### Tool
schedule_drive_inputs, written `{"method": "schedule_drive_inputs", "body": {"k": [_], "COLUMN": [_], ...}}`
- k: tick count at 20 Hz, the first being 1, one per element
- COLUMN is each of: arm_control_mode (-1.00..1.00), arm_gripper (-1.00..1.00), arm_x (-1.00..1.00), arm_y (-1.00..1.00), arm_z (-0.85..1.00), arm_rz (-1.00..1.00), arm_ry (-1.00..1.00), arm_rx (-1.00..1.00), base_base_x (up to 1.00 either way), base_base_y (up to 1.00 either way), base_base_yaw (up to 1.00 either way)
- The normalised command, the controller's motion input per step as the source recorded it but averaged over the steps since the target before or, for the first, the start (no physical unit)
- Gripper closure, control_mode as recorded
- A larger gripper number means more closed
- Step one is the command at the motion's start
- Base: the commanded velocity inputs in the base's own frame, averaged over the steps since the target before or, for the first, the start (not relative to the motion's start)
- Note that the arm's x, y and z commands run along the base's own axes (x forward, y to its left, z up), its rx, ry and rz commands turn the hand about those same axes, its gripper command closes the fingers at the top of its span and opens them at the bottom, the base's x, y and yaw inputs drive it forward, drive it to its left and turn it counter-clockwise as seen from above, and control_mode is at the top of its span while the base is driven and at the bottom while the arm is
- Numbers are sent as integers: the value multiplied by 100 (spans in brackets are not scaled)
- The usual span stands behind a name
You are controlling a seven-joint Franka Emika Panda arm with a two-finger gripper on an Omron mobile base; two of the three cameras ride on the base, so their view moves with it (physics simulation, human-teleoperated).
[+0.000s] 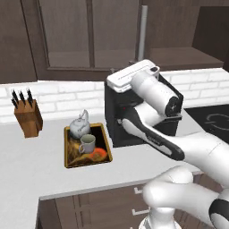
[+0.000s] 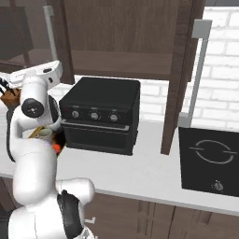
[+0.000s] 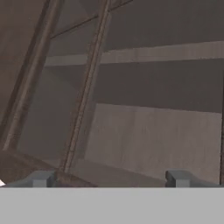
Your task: Pick the kettle from the counter and place it on the tray. Then pick the mug from the cabinet and place it on the tray. Then close the cabinet doors.
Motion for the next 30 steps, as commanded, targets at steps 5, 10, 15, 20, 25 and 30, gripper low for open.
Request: {"method": "schedule_drive_inputs", "body": {"k": [5, 10, 15, 20, 25, 30], "arm_control_mode": [-100, -100, -100, -100, -100, -100], "arm_gripper": [-100, -100, -100, -100, -100, -100], "arm_x": [74, 75, 81, 74, 21, -18], "arm_y": [-18, -1, 9, 22, 24, 10], "arm_z": [0, 0, 0, -1, 12, 23], "arm_rz": [33, 10, 0, -5, -8, -1], "arm_ry": [8, 16, 24, 31, 38, 24], "arm_rx": [5, 1, 0, -2, -1, 0], "base_base_x": [0, 0, 0, 0, 0, 0], "base_base_y": [0, 0, 0, 0, 0, 0], "base_base_yaw": [0, 0, 0, 0, 0, 0]}}
